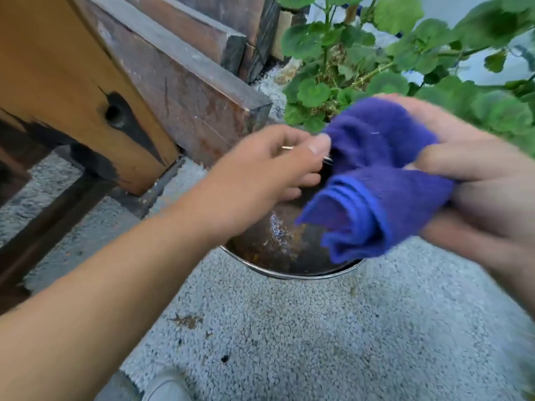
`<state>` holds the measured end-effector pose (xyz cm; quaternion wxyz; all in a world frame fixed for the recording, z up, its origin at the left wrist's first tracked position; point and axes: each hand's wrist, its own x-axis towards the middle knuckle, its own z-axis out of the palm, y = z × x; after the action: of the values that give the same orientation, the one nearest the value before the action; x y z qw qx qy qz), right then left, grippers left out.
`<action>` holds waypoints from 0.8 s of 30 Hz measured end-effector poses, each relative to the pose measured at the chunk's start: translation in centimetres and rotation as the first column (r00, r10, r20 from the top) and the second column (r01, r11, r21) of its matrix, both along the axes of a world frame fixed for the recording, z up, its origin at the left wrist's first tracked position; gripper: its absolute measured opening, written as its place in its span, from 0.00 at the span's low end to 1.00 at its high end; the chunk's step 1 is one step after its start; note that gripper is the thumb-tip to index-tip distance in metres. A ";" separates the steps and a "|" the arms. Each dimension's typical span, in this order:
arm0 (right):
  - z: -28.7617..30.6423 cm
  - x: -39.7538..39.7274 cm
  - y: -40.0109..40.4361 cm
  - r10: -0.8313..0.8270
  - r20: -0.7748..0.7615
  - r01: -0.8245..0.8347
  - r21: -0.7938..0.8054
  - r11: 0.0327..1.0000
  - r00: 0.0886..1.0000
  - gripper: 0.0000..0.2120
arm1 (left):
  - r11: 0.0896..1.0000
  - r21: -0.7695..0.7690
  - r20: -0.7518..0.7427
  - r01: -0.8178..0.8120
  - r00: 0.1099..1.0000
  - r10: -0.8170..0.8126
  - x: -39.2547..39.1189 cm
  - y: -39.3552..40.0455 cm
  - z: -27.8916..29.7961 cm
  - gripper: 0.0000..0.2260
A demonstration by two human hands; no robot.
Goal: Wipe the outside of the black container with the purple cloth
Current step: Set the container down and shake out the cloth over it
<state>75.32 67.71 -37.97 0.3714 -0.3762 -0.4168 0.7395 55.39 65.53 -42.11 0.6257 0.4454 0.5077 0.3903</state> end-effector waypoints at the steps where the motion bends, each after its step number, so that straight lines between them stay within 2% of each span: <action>1: -0.3 -1.2 -0.2 0.034 -0.074 -0.038 -0.050 0.998 0.997 0.36 | 0.999 -0.002 0.143 0.035 0.989 -0.034 0.6 -0.1 0.0 0.22; 2: -0.6 -2.4 -0.3 0.058 -0.082 -0.064 -0.065 0.996 0.995 0.37 | 0.998 0.017 0.249 0.060 0.967 -0.062 1.0 -0.4 0.1 0.22; 4: -0.9 -3.9 -0.2 0.030 -0.050 -0.035 -0.098 0.995 0.998 0.35 | 0.999 0.027 0.313 0.020 0.949 -0.028 0.9 -0.4 0.3 0.18; 6: -1.9 -4.6 0.1 -0.017 0.002 0.017 -0.144 0.989 1.000 0.32 | 0.989 0.003 0.198 -0.148 0.970 0.144 0.2 0.0 0.3 0.11; 8: -2.5 -4.9 0.3 -0.008 0.066 0.019 -0.171 0.985 0.998 0.31 | 0.974 0.002 0.083 -0.225 0.971 0.224 -0.8 0.3 0.7 0.04; 11: -2.3 -4.2 0.8 0.147 0.086 -0.122 -0.246 0.962 0.985 0.30 | 0.983 0.049 0.030 -0.175 0.984 0.173 -2.3 0.8 1.9 0.02; 13: -2.2 -3.8 1.1 0.171 0.112 -0.138 -0.257 0.957 0.979 0.25 | 0.993 0.041 -0.013 -0.112 0.994 0.113 -3.0 1.3 2.8 0.07; 14: -2.4 -3.7 1.3 0.140 0.176 -0.100 -0.222 0.970 0.974 0.21 | 0.996 0.018 -0.019 -0.090 0.996 0.090 -3.1 1.5 3.2 0.08; 16: -2.8 -3.4 1.4 -0.011 0.397 0.015 -0.007 1.000 0.918 0.12 | 0.996 -0.036 0.040 -0.085 0.995 0.087 -3.0 1.9 3.8 0.10; 17: -2.9 -3.3 1.1 -0.099 0.472 0.040 0.132 0.990 0.876 0.14 | 0.993 -0.059 0.089 -0.099 0.991 0.104 -2.7 1.9 4.1 0.10; 18: -3.0 -3.2 0.7 -0.148 0.500 0.023 0.247 0.969 0.853 0.20 | 0.990 -0.073 0.132 -0.118 0.983 0.126 -2.3 2.0 4.3 0.10; 19: -2.9 -3.2 0.3 -0.144 0.496 -0.031 0.329 0.944 0.856 0.24 | 0.988 -0.077 0.161 -0.134 0.976 0.145 -2.0 2.1 4.4 0.10; 22: -2.9 -3.7 -0.5 -0.069 0.492 -0.159 0.406 0.900 0.868 0.28 | 0.993 -0.073 0.258 -0.091 0.960 0.106 -1.4 2.1 4.3 0.16; 24: -2.9 -3.9 -0.2 -0.150 0.570 -0.160 0.457 0.875 0.808 0.25 | 0.998 -0.057 0.310 -0.017 0.950 0.034 -1.4 2.0 4.4 0.21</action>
<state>71.44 67.49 -40.91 0.3036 -0.4802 -0.6833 0.4587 53.95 67.52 -37.69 0.7044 0.3549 0.4191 0.4496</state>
